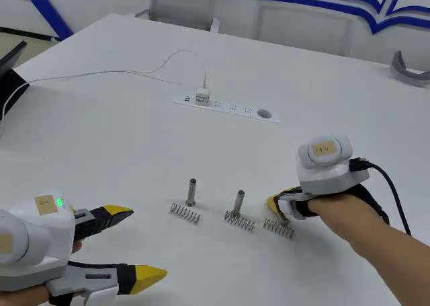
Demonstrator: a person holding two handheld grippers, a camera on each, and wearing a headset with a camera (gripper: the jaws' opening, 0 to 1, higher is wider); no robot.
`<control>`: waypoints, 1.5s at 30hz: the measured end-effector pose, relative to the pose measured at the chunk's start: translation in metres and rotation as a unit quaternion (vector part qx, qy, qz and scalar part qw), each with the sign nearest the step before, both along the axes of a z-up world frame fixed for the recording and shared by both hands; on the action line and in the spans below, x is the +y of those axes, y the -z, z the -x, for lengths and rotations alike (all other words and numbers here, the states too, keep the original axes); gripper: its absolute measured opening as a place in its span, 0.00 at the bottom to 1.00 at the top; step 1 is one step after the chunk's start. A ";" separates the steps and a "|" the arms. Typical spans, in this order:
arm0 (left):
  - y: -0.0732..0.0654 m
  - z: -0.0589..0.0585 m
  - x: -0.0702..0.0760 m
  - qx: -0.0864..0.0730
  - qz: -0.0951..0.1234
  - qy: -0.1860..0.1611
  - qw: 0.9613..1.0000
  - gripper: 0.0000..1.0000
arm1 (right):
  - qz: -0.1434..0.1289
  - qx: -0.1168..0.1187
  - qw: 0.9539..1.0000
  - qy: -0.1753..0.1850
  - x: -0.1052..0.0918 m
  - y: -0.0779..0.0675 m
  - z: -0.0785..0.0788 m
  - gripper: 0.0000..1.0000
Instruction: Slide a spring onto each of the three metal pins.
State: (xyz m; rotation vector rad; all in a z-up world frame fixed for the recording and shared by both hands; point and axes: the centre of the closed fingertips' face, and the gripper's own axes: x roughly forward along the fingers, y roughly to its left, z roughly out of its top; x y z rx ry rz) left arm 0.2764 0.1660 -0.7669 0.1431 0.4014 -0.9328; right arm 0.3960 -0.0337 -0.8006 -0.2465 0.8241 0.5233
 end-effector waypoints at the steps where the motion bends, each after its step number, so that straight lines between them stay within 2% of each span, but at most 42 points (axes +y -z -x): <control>1: 0.000 0.000 0.000 0.000 0.001 -0.001 1.000 0.70 | 0.000 0.000 1.000 0.000 0.000 0.000 -0.001 0.12; 7: 0.001 0.000 -0.001 0.002 0.003 -0.001 1.000 0.70 | 0.005 0.010 1.000 0.001 -0.002 0.001 -0.003 0.12; 10: 0.003 0.001 0.000 0.004 0.000 -0.001 1.000 0.70 | 0.012 0.024 1.000 0.005 -0.005 0.002 -0.003 0.11; 19: 0.001 -0.002 0.002 0.002 0.001 -0.002 1.000 0.70 | 0.034 0.044 0.998 -0.021 -0.004 0.004 -0.003 0.10; 24: 0.001 -0.002 -0.001 0.003 0.001 0.000 1.000 0.70 | 0.055 0.075 0.995 -0.034 -0.003 0.005 -0.003 0.10; 27: 0.002 -0.001 -0.001 0.003 -0.001 0.002 1.000 0.70 | 0.070 0.097 0.992 -0.043 -0.003 0.006 -0.003 0.10; 32: 0.001 -0.001 0.000 0.003 -0.001 0.001 1.000 0.70 | 0.097 0.118 0.986 -0.064 0.000 0.005 0.002 0.10; 37: 0.001 -0.001 -0.001 0.003 -0.003 0.003 1.000 0.69 | 0.123 0.124 0.982 -0.078 0.000 0.006 0.002 0.10; 40: 0.001 0.000 -0.001 0.004 -0.005 0.004 1.000 0.69 | 0.130 0.121 0.981 -0.082 -0.001 0.006 0.002 0.10; 42: 0.000 -0.001 -0.002 0.003 -0.005 0.004 1.000 0.69 | 0.128 0.119 0.981 -0.080 -0.002 0.006 0.001 0.10; 45: -0.001 -0.001 -0.004 0.002 -0.005 0.005 1.000 0.69 | 0.111 0.113 0.985 -0.067 -0.004 0.006 0.000 0.09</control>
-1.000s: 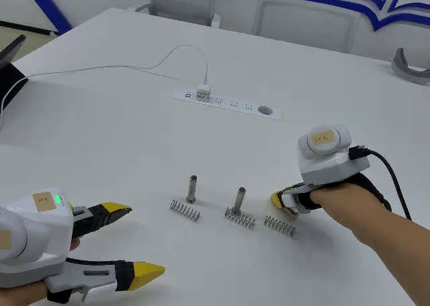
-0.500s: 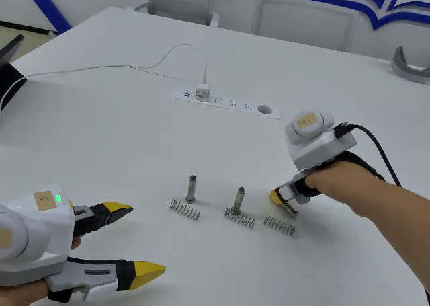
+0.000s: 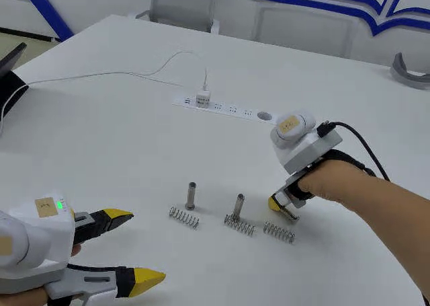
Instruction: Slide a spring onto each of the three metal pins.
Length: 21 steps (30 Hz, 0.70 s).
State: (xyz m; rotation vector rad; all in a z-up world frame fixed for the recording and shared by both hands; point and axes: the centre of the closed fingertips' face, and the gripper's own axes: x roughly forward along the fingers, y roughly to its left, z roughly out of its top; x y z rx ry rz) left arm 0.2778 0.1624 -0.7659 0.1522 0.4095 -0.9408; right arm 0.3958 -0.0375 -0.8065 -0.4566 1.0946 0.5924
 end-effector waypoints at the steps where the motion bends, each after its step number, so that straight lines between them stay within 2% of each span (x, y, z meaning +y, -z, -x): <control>1: 0.000 0.000 0.000 -0.001 0.000 0.000 1.000 0.69 | -0.004 -0.003 1.000 0.007 0.000 0.000 0.000 0.09; 5: -0.004 0.000 -0.003 -0.006 0.000 0.004 1.000 0.69 | -0.016 -0.027 0.999 0.008 0.000 0.000 0.000 0.08; 8: -0.009 0.001 -0.005 -0.011 -0.001 0.008 1.000 0.68 | -0.029 -0.035 0.999 0.017 -0.002 -0.001 0.000 0.08; 10: -0.009 -0.001 -0.004 -0.013 -0.001 0.009 1.000 0.69 | -0.043 -0.048 0.998 0.025 0.000 -0.007 0.001 0.08; 15: -0.012 -0.001 -0.002 -0.017 -0.004 0.009 1.000 0.68 | -0.054 -0.064 0.996 0.020 0.002 -0.023 0.005 0.09; 21: -0.016 0.000 -0.005 -0.023 -0.004 0.012 1.000 0.68 | -0.064 -0.077 0.995 0.023 -0.002 -0.031 0.012 0.09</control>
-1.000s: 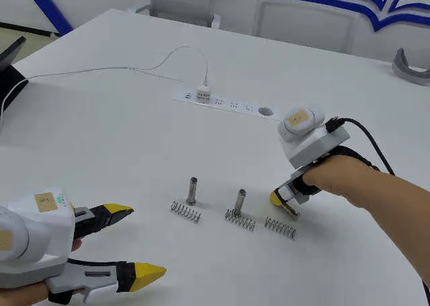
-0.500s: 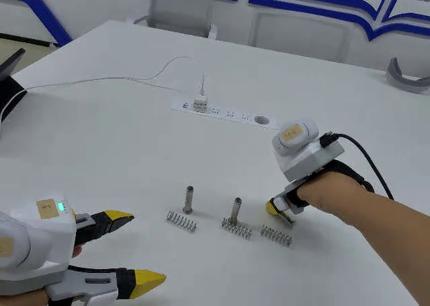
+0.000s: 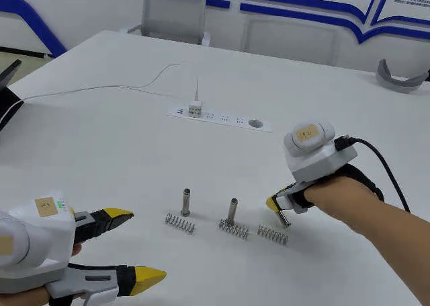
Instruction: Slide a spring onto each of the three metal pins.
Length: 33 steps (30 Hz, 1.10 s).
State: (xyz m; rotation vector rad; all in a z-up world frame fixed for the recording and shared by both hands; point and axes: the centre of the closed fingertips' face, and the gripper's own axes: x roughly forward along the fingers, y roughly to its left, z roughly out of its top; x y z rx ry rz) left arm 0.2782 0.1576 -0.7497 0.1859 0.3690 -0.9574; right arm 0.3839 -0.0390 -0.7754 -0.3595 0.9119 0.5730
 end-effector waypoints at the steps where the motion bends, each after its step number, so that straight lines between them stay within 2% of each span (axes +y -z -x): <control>1: -0.001 0.000 0.000 -0.001 0.000 0.001 1.000 0.68 | -0.004 -0.002 1.000 0.001 -0.001 -0.002 0.002 0.09; 19: -0.007 0.002 -0.005 -0.009 -0.004 0.008 1.000 0.69 | -0.048 -0.033 0.998 0.031 -0.015 -0.015 0.024 0.09; 33: -0.011 0.003 -0.010 -0.013 -0.005 0.013 1.000 0.69 | -0.068 -0.039 0.996 0.042 -0.020 -0.016 0.032 0.09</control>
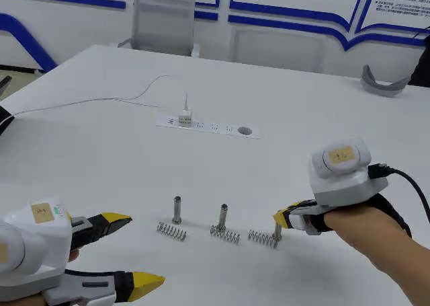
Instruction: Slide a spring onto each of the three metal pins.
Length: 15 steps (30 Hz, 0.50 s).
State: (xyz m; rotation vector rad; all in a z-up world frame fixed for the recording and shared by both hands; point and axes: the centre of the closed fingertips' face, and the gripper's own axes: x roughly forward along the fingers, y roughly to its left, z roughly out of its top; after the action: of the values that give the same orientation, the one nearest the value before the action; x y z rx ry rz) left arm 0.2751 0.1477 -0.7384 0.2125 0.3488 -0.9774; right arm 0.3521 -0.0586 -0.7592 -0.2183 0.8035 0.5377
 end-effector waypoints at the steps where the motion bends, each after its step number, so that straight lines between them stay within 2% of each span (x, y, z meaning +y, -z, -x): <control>1: 0.000 0.001 0.000 0.000 0.000 0.000 1.000 0.69 | -0.003 0.000 1.000 0.001 -0.001 0.000 0.001 0.09; 7: 0.002 0.004 0.001 0.003 0.000 -0.003 1.000 0.69 | -0.013 -0.002 1.000 -0.001 0.001 0.000 0.003 0.09; 15: 0.003 0.005 -0.001 0.004 0.004 -0.002 1.000 0.69 | -0.003 -0.006 1.000 -0.013 0.003 0.001 0.004 0.10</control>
State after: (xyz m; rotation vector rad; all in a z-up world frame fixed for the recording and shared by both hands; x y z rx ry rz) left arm 0.2698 0.1464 -0.7415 0.1995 0.3523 -0.9756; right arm 0.3479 -0.0558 -0.7598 -0.2256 0.7886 0.5626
